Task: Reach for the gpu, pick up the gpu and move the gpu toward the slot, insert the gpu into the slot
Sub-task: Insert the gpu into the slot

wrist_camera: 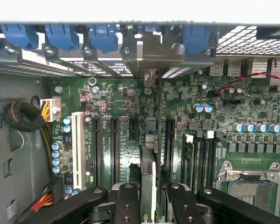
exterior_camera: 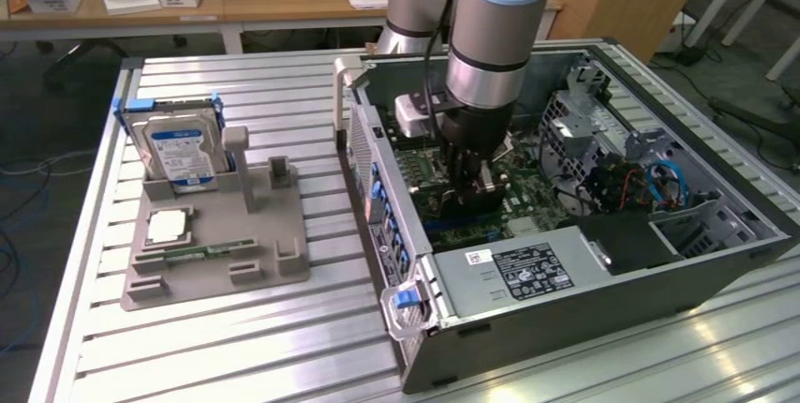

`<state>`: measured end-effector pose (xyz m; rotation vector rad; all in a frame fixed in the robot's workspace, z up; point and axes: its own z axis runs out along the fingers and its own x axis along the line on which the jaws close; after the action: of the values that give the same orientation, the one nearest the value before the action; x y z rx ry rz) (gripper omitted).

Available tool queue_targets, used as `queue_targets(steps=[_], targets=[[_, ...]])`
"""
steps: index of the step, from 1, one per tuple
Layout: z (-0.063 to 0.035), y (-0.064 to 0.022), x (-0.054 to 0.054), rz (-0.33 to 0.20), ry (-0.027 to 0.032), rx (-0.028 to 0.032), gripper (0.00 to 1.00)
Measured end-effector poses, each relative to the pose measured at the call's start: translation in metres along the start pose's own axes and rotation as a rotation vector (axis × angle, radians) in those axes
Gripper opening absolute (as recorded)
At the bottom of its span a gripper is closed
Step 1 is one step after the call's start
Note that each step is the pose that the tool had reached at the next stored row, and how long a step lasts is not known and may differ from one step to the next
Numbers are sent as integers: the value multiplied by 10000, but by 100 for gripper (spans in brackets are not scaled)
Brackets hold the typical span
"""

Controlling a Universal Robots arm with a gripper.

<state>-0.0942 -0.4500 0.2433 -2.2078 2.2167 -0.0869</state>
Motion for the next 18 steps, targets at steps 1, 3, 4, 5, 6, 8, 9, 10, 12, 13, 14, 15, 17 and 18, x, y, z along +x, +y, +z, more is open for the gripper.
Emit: queue_targets(steps=[1, 3, 4, 5, 6, 8, 9, 10, 12, 13, 14, 15, 17, 18], targets=[[3, 3, 0, 1, 0, 1, 26], [5, 6, 0, 2, 2, -1, 26], [5, 6, 0, 2, 1, 0, 26], [6, 7, 0, 2, 1, -1, 26], [6, 7, 0, 2, 0, -1, 26], [6, 7, 0, 2, 0, -1, 26], [6, 7, 0, 2, 0, -1, 26], [6, 7, 0, 2, 0, -1, 26], [6, 7, 0, 2, 0, -1, 26], [6, 7, 0, 2, 0, -1, 26], [6, 7, 0, 2, 0, -1, 26], [6, 7, 0, 2, 0, -1, 26], [6, 7, 0, 2, 0, -1, 26], [6, 7, 0, 2, 0, -1, 26]])
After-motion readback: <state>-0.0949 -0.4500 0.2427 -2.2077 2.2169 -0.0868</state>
